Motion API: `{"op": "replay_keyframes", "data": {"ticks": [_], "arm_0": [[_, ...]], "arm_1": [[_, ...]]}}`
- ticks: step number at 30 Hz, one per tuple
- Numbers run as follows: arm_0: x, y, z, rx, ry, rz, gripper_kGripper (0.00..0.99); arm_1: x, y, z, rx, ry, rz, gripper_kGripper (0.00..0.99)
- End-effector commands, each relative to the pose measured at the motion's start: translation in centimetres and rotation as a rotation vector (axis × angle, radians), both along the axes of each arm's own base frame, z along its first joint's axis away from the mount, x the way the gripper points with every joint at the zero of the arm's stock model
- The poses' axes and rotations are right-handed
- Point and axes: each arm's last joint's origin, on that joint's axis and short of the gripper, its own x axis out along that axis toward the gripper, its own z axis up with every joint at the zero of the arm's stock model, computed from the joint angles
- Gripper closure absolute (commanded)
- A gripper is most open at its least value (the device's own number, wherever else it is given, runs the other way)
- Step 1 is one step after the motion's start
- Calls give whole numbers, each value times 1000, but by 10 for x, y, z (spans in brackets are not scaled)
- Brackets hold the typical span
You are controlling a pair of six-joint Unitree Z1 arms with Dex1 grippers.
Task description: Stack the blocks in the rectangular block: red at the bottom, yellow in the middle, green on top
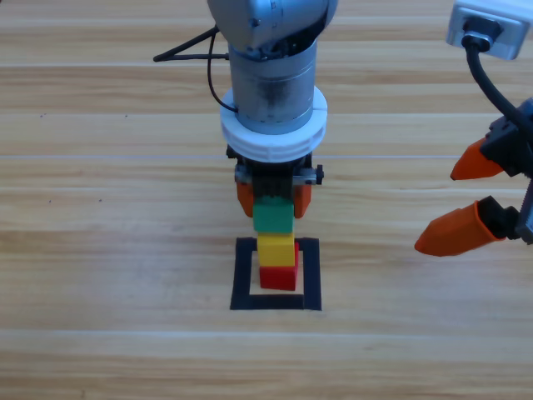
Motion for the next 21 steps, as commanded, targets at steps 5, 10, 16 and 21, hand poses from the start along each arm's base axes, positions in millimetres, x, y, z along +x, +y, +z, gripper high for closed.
{"op": "replay_keyframes", "data": {"ticks": [5,10,16,21], "arm_0": [[-4,-13,-26,54,26,-15,990],[-4,-13,-28,59,30,-15,990],[-4,-14,-31,62,31,-15,990],[-3,-15,-33,67,32,-15,990]], "arm_1": [[11,4,-22,-63,67,-13,4],[11,4,-22,-63,67,-13,4],[11,4,-22,-63,67,-13,4],[11,4,-22,-63,67,-13,4]]}}
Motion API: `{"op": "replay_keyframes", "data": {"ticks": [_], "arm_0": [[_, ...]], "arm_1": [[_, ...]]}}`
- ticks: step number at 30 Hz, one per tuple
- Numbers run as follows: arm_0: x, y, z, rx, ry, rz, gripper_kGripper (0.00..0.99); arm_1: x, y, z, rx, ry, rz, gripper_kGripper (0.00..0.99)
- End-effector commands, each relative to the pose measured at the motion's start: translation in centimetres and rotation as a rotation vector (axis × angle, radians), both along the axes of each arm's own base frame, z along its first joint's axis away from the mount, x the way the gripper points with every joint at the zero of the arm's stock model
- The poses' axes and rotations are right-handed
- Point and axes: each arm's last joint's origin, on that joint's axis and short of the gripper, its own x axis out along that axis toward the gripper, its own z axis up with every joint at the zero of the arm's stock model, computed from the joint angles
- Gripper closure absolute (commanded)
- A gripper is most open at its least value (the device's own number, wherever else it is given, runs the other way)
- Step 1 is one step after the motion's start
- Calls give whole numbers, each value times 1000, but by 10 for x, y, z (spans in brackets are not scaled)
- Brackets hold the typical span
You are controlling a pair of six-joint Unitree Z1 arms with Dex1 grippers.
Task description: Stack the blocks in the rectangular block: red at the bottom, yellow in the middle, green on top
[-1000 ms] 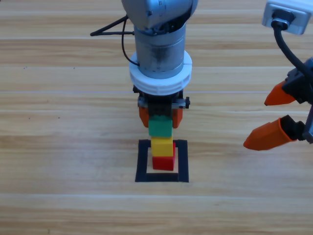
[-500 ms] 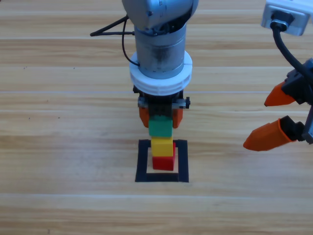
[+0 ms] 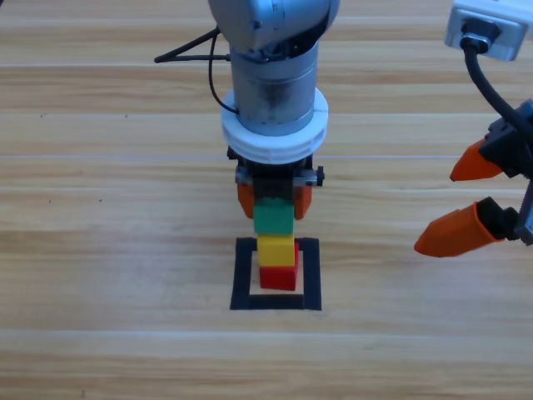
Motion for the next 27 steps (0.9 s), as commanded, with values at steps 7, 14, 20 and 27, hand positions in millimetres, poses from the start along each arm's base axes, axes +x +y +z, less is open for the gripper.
{"op": "replay_keyframes", "data": {"ticks": [7,14,20,27], "arm_0": [[-2,-14,-34,65,33,-13,990],[-1,-15,-35,67,33,-11,990],[-1,-15,-36,69,30,-11,990],[-5,-18,-29,55,14,-23,0]], "arm_1": [[11,4,-21,-62,66,-13,4],[11,3,-21,-62,66,-13,4],[12,5,-23,-70,73,-13,4],[13,6,-23,-71,74,-13,4]]}}
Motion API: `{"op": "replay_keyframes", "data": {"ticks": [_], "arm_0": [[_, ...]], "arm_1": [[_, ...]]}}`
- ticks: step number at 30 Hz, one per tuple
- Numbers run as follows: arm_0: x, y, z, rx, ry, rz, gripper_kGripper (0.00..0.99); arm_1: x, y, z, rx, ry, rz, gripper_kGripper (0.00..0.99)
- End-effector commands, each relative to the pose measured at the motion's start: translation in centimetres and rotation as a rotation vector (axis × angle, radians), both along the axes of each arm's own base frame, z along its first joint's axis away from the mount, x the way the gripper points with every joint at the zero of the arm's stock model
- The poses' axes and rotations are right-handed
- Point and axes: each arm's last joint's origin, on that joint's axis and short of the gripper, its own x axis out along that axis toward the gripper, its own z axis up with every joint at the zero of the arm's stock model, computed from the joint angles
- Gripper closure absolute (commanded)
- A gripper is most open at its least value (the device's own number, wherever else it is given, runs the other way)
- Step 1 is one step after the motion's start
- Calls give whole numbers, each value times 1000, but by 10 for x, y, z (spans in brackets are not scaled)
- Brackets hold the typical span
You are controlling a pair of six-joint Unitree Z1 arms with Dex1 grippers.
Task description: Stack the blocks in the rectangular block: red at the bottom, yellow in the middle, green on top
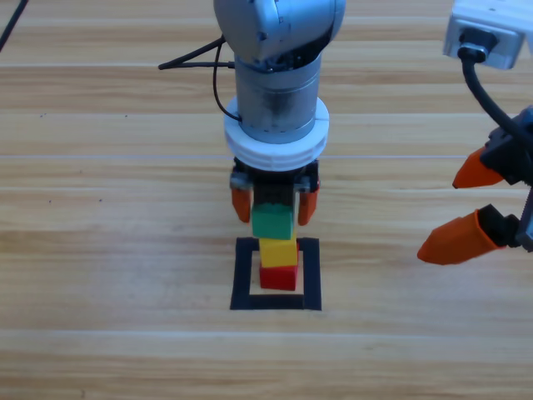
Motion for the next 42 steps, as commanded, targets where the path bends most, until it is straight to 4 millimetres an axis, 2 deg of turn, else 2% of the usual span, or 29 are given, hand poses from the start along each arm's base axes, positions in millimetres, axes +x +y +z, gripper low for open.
{"op": "replay_keyframes", "data": {"ticks": [1,6,9,14,15,18,22,24,26,28,34,38,42], "arm_0": [[-7,-15,-18,31,6,-26,0],[-8,-12,-7,22,-15,-31,0],[-11,-8,10,-2,-46,-39,0],[-26,15,74,-96,-152,-53,0],[-33,24,92,-122,-178,-55,0],[-53,50,130,-166,-238,-52,0],[-81,85,152,-176,-304,-53,0],[-97,103,150,-215,-365,-115,0],[-114,125,137,-236,-411,-186,0],[-124,138,123,-248,-444,-268,0],[-139,152,76,-259,-450,-481,0],[-160,176,55,-313,-483,-576,0],[-165,182,46,-299,-477,-592,0]], "arm_1": [[14,6,-20,-54,59,-13,4],[14,7,-20,-55,60,-13,4],[14,7,-20,-56,59,-14,4],[11,3,-15,-44,47,-12,4],[11,3,-14,-42,46,-12,4],[11,3,-14,-42,46,-12,4],[11,3,-14,-41,45,-12,4],[11,3,-14,-41,45,-12,4],[11,3,-14,-41,45,-14,4],[10,3,-13,-39,43,-14,4],[9,1,-9,-29,33,-27,4],[6,-4,-1,-18,4,-46,4],[6,-5,-1,-17,0,-54,4]]}}
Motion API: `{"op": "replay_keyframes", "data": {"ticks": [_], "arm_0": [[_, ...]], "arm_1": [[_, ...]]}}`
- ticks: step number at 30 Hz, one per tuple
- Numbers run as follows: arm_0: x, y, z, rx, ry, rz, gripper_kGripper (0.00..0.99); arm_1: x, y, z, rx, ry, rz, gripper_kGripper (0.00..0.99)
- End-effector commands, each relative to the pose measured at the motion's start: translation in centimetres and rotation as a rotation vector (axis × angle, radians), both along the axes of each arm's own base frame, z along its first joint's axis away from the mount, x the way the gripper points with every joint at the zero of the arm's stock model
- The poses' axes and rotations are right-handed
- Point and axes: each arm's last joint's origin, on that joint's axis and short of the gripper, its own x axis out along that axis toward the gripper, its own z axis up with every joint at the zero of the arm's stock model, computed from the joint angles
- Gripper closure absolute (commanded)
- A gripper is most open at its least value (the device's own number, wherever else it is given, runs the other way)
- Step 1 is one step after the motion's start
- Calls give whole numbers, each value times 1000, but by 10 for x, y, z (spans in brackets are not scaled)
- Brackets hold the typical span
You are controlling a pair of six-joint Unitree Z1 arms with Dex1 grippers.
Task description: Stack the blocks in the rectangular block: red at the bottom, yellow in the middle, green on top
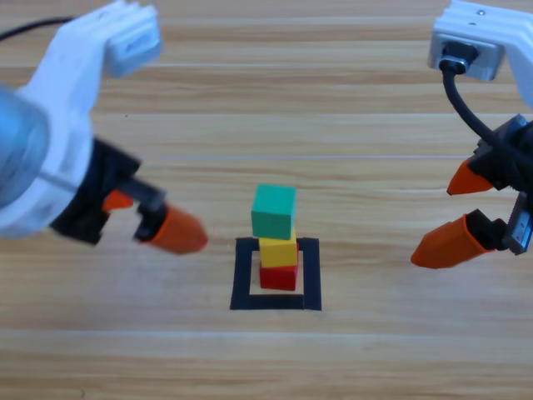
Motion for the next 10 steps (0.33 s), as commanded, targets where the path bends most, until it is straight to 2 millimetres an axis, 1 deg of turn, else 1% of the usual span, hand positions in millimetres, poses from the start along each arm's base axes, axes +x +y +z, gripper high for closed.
{"op": "replay_keyframes", "data": {"ticks": [1,3,6,10], "arm_0": [[-14,11,-2,-13,-19,-43,0],[-12,8,-1,-13,-21,-45,0],[-8,2,-6,-3,-9,-46,0],[-8,2,-8,1,-3,-40,0]], "arm_1": [[0,-11,7,8,-20,-42,4],[0,-11,7,8,-20,-42,4],[1,-10,7,6,-18,-42,4],[2,-10,6,5,-17,-42,4]]}}
